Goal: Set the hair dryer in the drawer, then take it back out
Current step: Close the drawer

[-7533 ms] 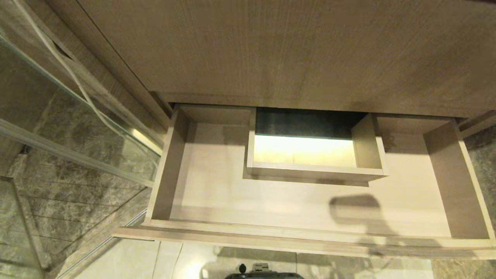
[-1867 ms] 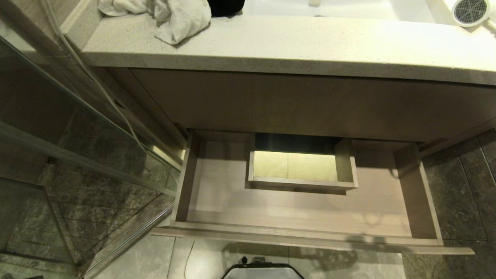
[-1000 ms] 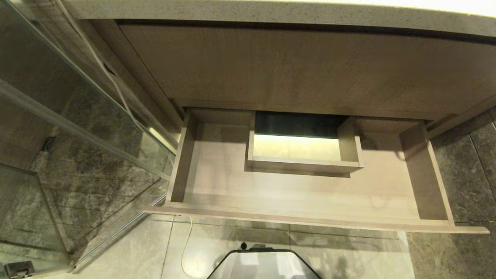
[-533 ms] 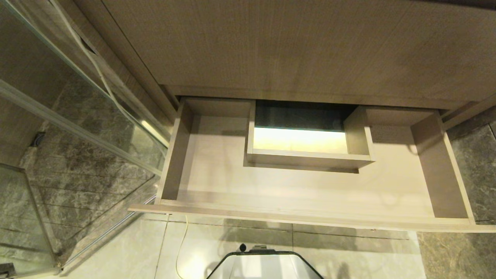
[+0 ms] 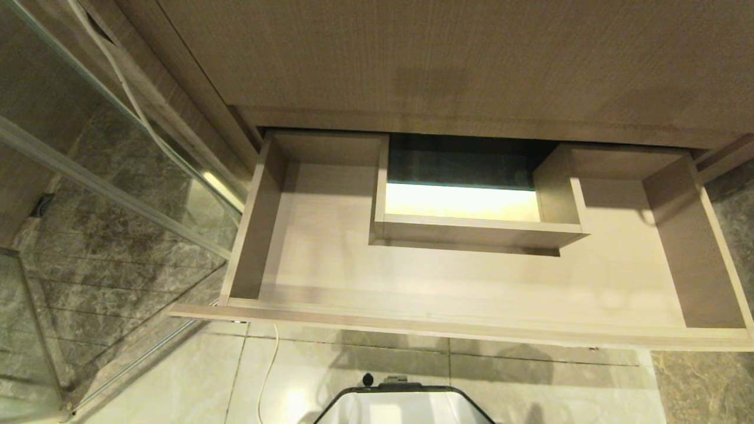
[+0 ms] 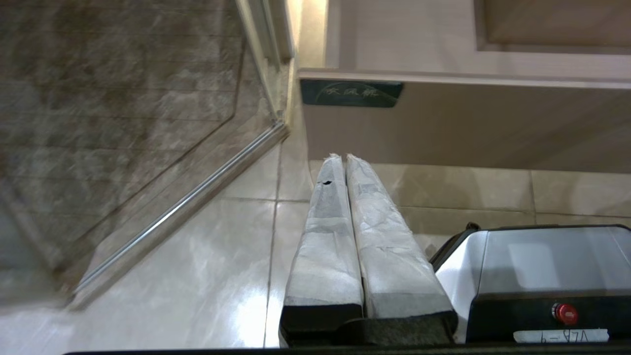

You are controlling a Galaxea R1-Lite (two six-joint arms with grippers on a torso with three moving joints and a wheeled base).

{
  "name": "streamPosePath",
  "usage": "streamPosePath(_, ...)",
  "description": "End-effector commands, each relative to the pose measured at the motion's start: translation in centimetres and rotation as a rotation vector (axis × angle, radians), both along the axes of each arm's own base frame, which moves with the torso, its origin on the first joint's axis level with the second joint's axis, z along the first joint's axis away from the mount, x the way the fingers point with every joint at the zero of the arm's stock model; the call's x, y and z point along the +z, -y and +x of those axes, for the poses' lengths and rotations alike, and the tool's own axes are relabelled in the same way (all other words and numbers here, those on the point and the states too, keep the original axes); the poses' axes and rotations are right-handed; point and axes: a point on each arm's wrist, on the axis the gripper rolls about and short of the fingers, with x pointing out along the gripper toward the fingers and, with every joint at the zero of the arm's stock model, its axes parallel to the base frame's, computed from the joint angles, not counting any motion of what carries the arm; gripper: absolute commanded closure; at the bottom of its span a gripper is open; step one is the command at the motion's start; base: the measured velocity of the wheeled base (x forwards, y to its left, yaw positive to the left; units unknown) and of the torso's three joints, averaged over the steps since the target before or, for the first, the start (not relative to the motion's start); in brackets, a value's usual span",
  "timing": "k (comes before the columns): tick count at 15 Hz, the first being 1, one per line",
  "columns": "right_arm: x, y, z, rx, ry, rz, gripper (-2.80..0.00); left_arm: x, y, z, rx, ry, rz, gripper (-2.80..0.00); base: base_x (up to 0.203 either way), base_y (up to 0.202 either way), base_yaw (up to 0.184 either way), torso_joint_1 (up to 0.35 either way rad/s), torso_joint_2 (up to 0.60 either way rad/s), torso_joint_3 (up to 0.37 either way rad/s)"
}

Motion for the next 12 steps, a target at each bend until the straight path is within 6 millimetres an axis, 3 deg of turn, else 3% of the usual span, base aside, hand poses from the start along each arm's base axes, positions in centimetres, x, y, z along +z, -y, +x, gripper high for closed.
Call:
streamPosePath(1,-0.6,0.1,0.2,0.01,-0.022,0.009,0.0,0.0,0.0,0.0,0.001,0.0,0.0,0.0,0.0,0.0,0.0,-0.1,0.36,0.273)
streamPosePath(8,-2.0,1.1,1.9,0.132,-0.137,0.052,0.0,0.0,0.0,0.0,0.001,0.002,0.0,0.0,0.0,0.0,0.0,-0.048,0.33,0.276)
streamPosePath(12,-5.3,1.7,2.8,0.199,-0.468,0.311,0.0,0.0,0.0,0.0,0.0,0.0,0.0,0.0,0.0,0.0,0.0,0.01,0.15,0.178)
